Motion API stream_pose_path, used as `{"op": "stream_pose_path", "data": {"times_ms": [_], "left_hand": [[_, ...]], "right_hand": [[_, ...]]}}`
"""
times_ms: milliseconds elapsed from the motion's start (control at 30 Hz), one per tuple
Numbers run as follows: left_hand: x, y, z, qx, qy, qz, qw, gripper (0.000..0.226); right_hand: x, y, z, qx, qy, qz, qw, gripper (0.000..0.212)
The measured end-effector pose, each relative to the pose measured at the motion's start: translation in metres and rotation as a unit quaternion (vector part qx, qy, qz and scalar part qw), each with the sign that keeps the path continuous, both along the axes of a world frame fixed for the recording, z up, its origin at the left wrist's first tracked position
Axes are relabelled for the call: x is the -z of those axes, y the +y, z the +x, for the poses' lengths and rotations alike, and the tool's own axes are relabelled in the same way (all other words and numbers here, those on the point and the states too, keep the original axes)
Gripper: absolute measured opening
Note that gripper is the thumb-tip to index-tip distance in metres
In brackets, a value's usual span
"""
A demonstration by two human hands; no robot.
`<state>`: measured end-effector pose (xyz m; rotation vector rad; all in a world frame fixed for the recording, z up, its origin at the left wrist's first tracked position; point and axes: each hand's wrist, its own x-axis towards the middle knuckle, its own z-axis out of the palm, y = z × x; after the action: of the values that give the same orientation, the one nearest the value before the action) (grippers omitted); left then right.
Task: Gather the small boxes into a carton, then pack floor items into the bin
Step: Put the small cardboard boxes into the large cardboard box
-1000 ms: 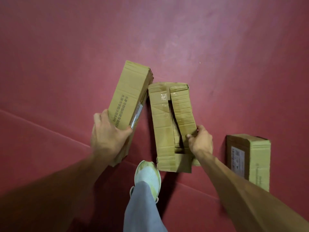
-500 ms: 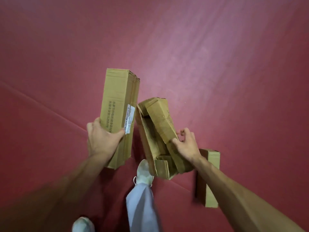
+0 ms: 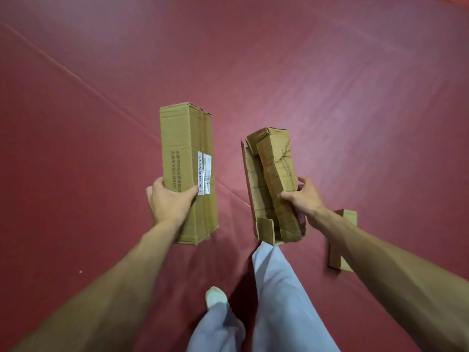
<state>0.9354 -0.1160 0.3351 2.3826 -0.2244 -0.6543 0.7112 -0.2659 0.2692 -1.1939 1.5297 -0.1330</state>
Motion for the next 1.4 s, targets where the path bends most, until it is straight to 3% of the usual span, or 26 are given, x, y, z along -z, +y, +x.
{"op": "stream_pose_path", "data": {"times_ms": [167, 300, 433, 700, 867, 967, 1200, 1400], "left_hand": [[-0.077, 0.106, -0.01, -0.066, -0.03, -0.044, 0.996, 0.077], [-0.118, 0.184, -0.036, -0.12, 0.001, -0.117, 0.986, 0.088], [-0.146, 0.258, -0.084, -0.184, 0.0, -0.165, 0.969, 0.095], [-0.166, 0.359, -0.264, -0.329, -0.033, -0.206, 0.921, 0.092], [-0.176, 0.43, -0.366, -0.401, -0.028, -0.183, 0.897, 0.096], [-0.188, 0.481, -0.416, -0.436, -0.04, -0.159, 0.885, 0.092], [-0.201, 0.62, -0.517, -0.519, -0.051, -0.145, 0.841, 0.075], [-0.194, 0.776, -0.609, -0.595, -0.054, -0.152, 0.788, 0.075]], "right_hand": [[-0.081, 0.092, -0.003, -0.049, -0.031, -0.047, 0.997, 0.088], [-0.141, 0.159, -0.019, -0.102, -0.073, -0.049, 0.991, 0.073], [-0.172, 0.205, -0.048, -0.177, -0.129, -0.054, 0.974, 0.073], [-0.179, 0.26, -0.148, -0.263, -0.197, -0.069, 0.942, 0.085], [-0.179, 0.305, -0.212, -0.311, -0.194, -0.042, 0.929, 0.102], [-0.188, 0.345, -0.238, -0.349, -0.187, -0.026, 0.918, 0.1], [-0.194, 0.49, -0.269, -0.432, -0.207, 0.021, 0.878, 0.085], [-0.185, 0.66, -0.308, -0.502, -0.206, 0.06, 0.838, 0.097]]}}
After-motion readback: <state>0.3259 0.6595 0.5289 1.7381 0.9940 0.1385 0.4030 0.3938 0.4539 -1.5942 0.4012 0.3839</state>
